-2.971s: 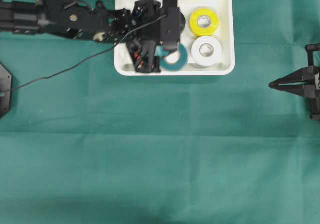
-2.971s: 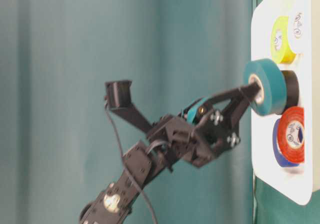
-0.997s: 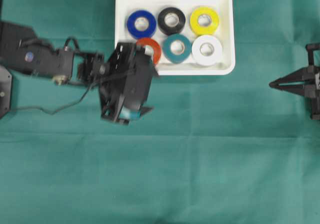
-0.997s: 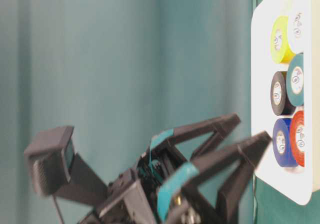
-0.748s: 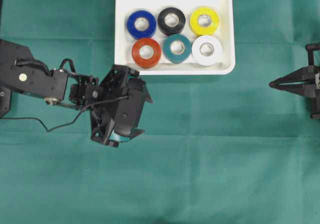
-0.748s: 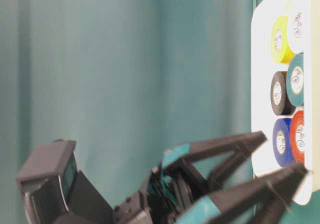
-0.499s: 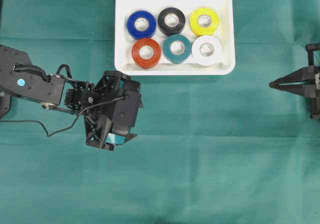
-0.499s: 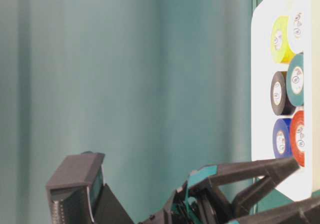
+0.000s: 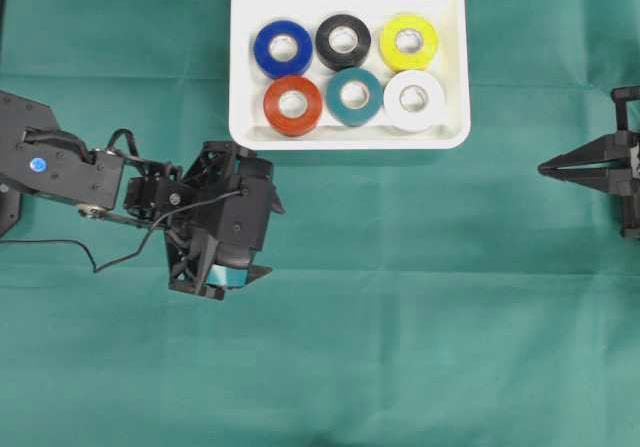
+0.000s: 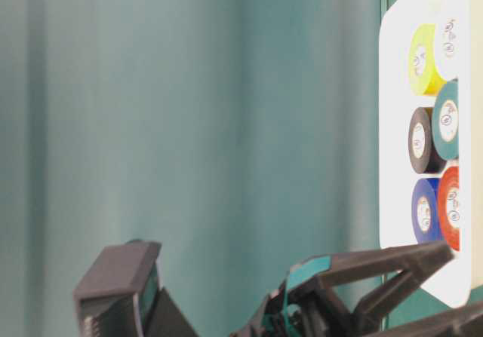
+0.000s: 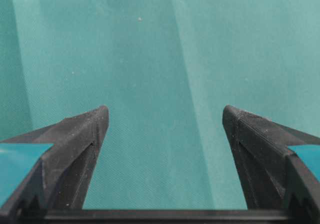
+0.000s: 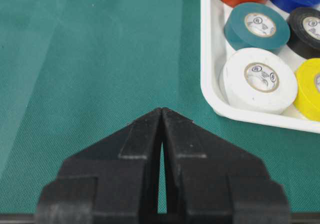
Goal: Put the tape into the white case with the left arm.
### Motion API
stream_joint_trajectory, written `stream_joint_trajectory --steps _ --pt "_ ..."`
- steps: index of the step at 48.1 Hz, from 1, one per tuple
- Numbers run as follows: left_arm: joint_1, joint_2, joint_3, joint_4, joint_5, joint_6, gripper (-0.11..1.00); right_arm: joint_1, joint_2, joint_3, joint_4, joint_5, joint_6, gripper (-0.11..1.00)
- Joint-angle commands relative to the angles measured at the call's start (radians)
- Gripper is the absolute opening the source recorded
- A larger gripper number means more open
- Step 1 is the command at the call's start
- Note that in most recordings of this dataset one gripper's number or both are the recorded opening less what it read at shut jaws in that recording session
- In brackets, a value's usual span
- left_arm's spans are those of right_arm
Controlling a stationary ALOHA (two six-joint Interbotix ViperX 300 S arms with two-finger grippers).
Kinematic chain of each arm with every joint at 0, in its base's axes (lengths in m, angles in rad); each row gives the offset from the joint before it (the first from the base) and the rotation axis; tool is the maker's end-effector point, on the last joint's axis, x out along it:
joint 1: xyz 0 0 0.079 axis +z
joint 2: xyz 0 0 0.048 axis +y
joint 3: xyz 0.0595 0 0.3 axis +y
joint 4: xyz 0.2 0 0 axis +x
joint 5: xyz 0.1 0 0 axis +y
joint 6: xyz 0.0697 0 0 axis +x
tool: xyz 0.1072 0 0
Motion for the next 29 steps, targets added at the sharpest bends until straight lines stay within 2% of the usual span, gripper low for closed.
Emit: stream_joint_trajectory --steps 1,29 --pt "-0.006 -0.048 0.000 -0.002 -0.008 -0.002 0.92 0.000 0.006 -0.011 -0.002 -0.011 0.000 -0.09" --pt "-0.006 -0.233 0.156 -0.002 -0.009 -0.002 0.92 -0.002 0.006 -0.020 -0.002 -0.006 0.002 -0.09"
